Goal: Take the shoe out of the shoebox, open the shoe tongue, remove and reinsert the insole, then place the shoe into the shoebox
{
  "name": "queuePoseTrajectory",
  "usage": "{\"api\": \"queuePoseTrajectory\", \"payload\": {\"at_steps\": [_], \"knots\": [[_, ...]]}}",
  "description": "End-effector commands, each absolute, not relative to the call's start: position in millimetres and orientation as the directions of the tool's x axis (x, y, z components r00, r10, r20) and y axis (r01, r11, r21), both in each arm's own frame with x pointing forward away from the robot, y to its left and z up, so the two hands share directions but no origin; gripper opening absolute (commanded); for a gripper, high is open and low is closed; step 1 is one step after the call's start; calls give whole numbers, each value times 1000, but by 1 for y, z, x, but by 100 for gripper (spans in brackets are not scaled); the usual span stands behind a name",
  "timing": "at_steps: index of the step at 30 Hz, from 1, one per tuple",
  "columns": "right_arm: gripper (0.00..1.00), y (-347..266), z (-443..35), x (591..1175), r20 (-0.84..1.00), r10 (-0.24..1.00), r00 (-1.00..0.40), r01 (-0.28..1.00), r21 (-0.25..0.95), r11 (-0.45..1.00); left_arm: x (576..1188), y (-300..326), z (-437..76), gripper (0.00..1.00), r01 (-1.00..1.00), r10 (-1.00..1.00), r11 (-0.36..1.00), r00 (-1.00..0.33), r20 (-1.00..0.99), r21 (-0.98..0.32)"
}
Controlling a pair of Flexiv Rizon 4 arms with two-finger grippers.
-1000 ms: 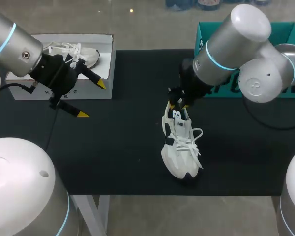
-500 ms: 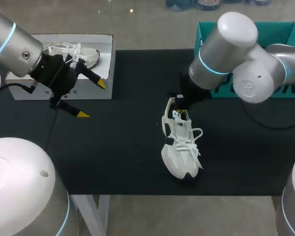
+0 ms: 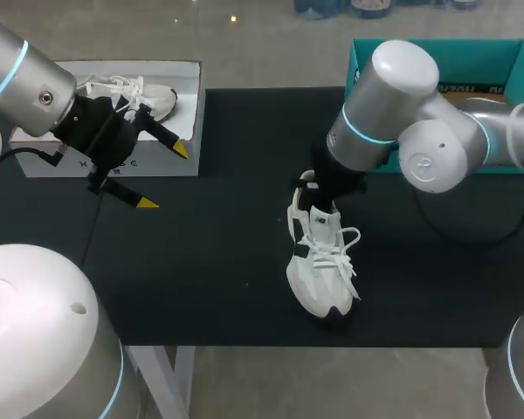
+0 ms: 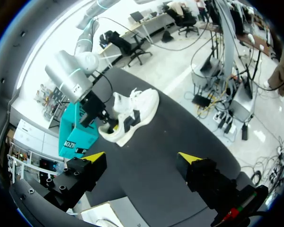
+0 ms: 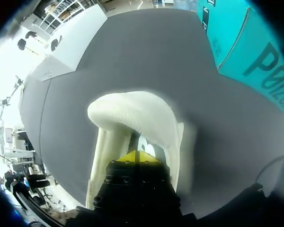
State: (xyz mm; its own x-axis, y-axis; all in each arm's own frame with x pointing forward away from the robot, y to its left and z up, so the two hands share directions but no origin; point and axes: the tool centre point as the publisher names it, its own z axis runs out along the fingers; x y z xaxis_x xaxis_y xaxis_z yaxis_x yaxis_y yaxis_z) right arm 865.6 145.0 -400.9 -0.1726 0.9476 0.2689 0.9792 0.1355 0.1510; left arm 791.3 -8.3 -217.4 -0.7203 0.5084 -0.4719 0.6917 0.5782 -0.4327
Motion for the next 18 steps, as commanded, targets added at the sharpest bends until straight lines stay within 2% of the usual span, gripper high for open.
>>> {"api": "queuePoseTrajectory", "payload": {"at_steps": [1, 12, 18], "knots": [[0, 146, -405, 868, 276, 946, -172, 980, 150, 134, 791, -8, -217, 100, 691, 510, 581, -721, -470, -430], [0, 139, -358, 858, 251, 947, -199, 964, 226, 142, 791, -8, -217, 100, 691, 510, 581, -721, -470, -430], [0, 138, -352, 856, 213, 953, -214, 959, 233, 164, 791, -8, -217, 100, 691, 510, 581, -721, -470, -430]]}}
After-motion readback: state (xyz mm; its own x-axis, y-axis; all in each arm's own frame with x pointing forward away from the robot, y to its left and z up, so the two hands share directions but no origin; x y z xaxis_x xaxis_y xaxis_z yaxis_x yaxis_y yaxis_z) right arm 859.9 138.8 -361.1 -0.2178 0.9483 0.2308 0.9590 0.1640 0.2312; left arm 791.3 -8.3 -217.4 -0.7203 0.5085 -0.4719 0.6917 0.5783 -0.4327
